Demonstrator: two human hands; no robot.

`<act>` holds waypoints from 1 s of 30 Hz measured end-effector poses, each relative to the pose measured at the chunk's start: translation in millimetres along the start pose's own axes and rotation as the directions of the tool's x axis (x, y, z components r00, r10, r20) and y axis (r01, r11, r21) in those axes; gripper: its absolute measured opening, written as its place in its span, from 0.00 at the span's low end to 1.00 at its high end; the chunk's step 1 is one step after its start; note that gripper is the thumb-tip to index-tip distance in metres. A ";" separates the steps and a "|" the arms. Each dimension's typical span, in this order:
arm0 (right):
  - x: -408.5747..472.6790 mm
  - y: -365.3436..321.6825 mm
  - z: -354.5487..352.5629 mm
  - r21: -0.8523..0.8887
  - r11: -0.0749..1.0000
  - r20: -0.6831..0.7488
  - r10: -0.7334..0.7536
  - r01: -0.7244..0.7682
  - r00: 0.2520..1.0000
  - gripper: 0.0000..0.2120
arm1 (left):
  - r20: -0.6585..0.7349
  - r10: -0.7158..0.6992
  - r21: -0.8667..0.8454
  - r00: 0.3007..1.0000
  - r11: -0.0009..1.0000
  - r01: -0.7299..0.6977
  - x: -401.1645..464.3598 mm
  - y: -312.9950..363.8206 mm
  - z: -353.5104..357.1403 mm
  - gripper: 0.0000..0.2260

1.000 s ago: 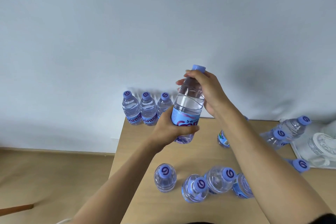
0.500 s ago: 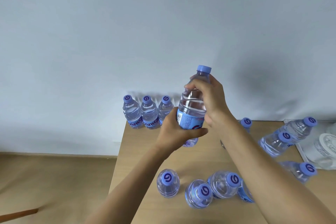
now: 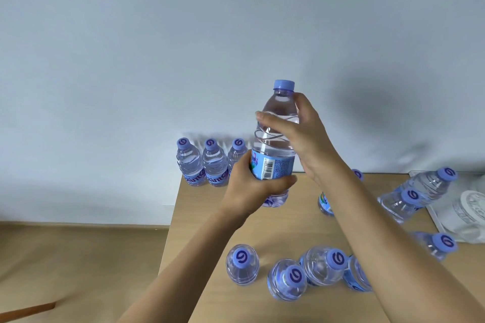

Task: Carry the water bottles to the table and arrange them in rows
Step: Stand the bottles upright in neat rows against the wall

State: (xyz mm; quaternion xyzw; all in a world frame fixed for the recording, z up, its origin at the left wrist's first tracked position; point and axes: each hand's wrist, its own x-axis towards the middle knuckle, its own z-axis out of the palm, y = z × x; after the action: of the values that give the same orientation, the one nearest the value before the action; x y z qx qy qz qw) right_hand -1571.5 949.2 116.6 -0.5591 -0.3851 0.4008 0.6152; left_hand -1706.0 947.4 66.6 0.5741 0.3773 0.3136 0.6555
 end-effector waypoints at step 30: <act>-0.7 -11.7 8.2 0.063 0.998 -0.125 -0.017 0.025 0.992 0.11 | -0.009 0.057 0.067 0.998 0.996 -0.056 -7.8 9.6 2.7 0.23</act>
State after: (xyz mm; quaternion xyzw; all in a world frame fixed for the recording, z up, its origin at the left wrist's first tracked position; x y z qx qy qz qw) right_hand -1578.5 951.0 128.9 -0.5587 -0.3387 0.3711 0.6598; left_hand -1707.5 940.9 77.3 0.6045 0.3746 0.3223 0.6248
